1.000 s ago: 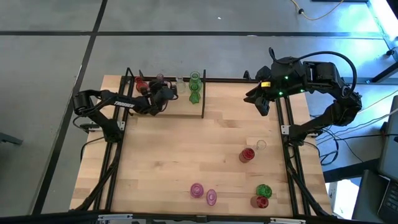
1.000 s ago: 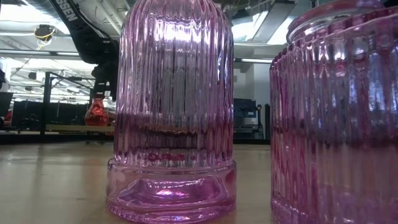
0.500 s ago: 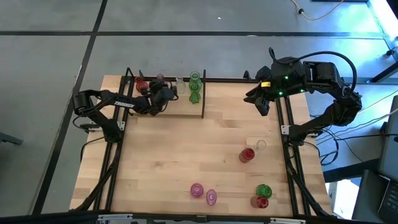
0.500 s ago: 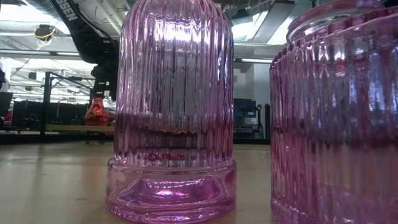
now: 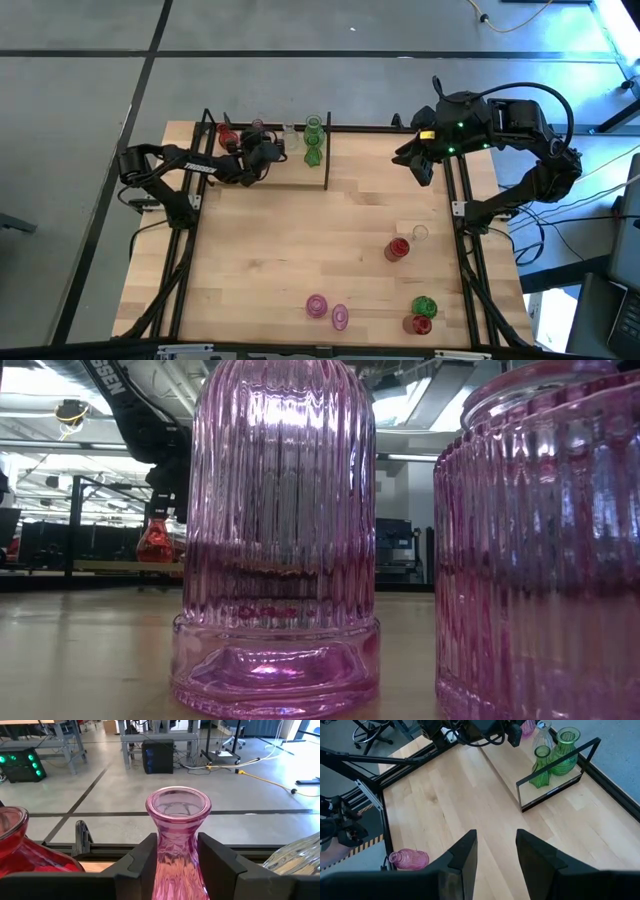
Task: Sort vases onto shelf
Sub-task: Put the top purple vase on the shelf, then put the bottom transparent vase on the shelf aligned with the other transparent vase
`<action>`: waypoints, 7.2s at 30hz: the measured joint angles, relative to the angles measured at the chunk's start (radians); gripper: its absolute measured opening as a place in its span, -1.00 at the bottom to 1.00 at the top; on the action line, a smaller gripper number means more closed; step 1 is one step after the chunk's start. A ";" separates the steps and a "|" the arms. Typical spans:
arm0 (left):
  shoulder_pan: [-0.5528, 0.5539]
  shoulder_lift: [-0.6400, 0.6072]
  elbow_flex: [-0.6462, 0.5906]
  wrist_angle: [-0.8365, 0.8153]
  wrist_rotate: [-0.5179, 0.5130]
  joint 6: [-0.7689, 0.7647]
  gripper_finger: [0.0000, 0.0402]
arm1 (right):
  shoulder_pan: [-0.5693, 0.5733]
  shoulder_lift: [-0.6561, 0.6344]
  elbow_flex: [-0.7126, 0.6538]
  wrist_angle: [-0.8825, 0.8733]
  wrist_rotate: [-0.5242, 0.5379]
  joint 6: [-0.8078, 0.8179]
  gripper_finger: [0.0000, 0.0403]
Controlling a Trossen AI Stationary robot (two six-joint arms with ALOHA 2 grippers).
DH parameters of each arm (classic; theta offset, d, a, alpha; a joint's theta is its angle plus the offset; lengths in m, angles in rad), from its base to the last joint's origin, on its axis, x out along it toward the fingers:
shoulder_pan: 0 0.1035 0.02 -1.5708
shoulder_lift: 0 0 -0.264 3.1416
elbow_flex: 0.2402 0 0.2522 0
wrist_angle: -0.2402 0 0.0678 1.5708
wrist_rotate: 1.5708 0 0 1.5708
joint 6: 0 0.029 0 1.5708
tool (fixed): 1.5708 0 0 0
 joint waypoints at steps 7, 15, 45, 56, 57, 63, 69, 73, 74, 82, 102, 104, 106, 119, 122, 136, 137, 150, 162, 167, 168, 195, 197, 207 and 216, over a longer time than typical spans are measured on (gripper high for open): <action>-0.006 0.000 0.000 0.002 -0.004 0.000 -0.37 | 0.000 0.000 0.000 0.000 -0.023 0.000 -0.37; -0.011 0.000 0.000 0.002 -0.010 0.000 -0.37 | 0.000 0.000 0.000 0.000 -0.026 0.004 -0.37; -0.084 0.002 -0.002 0.005 -0.060 0.025 0.14 | 0.000 0.000 0.000 0.000 -0.026 0.004 -0.37; -0.188 -0.087 0.001 -0.005 -0.166 0.087 0.12 | 0.000 0.000 0.000 -0.001 -0.053 0.004 -0.37; -0.203 -0.114 0.001 -0.005 -0.174 0.099 0.12 | 0.000 0.000 0.000 -0.001 -0.053 0.004 -0.37; -0.312 -0.347 0.088 0.015 -0.244 0.242 0.12 | 0.000 0.000 0.000 0.009 -0.071 -0.042 -0.37; -0.392 -0.572 0.245 0.013 -0.004 0.503 0.12 | 0.000 -0.011 0.001 0.124 -0.087 -0.155 -0.37; -0.453 -0.666 0.305 0.006 0.214 0.552 0.12 | 0.000 -0.012 0.001 0.228 -0.089 -0.215 -0.37; -0.466 -0.682 0.312 0.006 0.266 0.551 0.12 | 0.000 -0.012 0.001 0.253 -0.089 -0.226 -0.37; -0.569 -0.743 0.322 0.007 0.453 0.547 0.12 | 0.000 -0.011 0.001 0.377 -0.087 -0.292 -0.37; -0.746 -0.746 0.321 -0.108 0.695 0.467 0.12 | 0.000 -0.011 0.000 0.274 -0.137 -0.256 -0.37; -0.747 -0.748 0.321 -0.106 0.693 0.463 0.12 | 0.000 -0.011 0.000 0.293 -0.102 -0.255 -0.37; -0.747 -0.747 0.321 -0.108 0.693 0.463 0.12 | 0.000 -0.011 0.000 0.310 -0.069 -0.244 -0.37; -0.747 -0.747 0.321 -0.109 0.692 0.462 0.12 | 0.000 -0.011 0.000 0.401 0.002 -0.272 -0.37; -0.747 -0.747 0.321 -0.108 0.692 0.462 0.12 | 0.000 -0.015 0.000 0.312 0.035 -0.274 -0.37; -0.747 -0.747 0.321 -0.108 0.692 0.462 0.12 | 0.000 -0.054 0.000 0.014 0.241 -0.099 -0.37; -0.747 -0.747 0.321 -0.108 0.692 0.462 0.12 | 0.001 -0.058 0.000 0.013 0.263 -0.079 -0.37; -0.747 -0.747 0.321 -0.108 0.692 0.462 0.12 | 0.001 -0.125 -0.046 -0.181 0.219 0.151 -0.37; -0.747 -0.747 0.321 -0.108 0.692 0.462 0.12 | 0.001 -0.325 -0.467 -0.187 0.113 0.466 -0.37; -0.747 -0.747 0.321 -0.108 0.692 0.462 0.12 | 0.001 -0.346 -0.648 -0.162 -0.032 0.518 -0.37; -0.747 -0.747 0.321 -0.109 0.692 0.462 0.12 | 0.001 -0.346 -0.677 -0.147 -0.061 0.524 -0.37; -0.747 -0.747 0.322 -0.109 0.692 0.462 0.12 | 0.409 -0.340 -0.934 0.095 -0.079 0.939 -0.37; -0.747 -0.747 0.322 -0.108 0.692 0.462 0.12 | 0.427 -0.335 -0.973 0.114 -0.067 0.974 -0.37; -0.747 -0.747 0.322 -0.108 0.692 0.462 0.12 | 0.426 -0.304 -1.012 0.126 -0.002 1.014 -0.37; -0.747 -0.747 0.322 -0.109 0.692 0.462 0.12 | 0.426 -0.240 -1.009 0.101 0.036 1.014 -0.37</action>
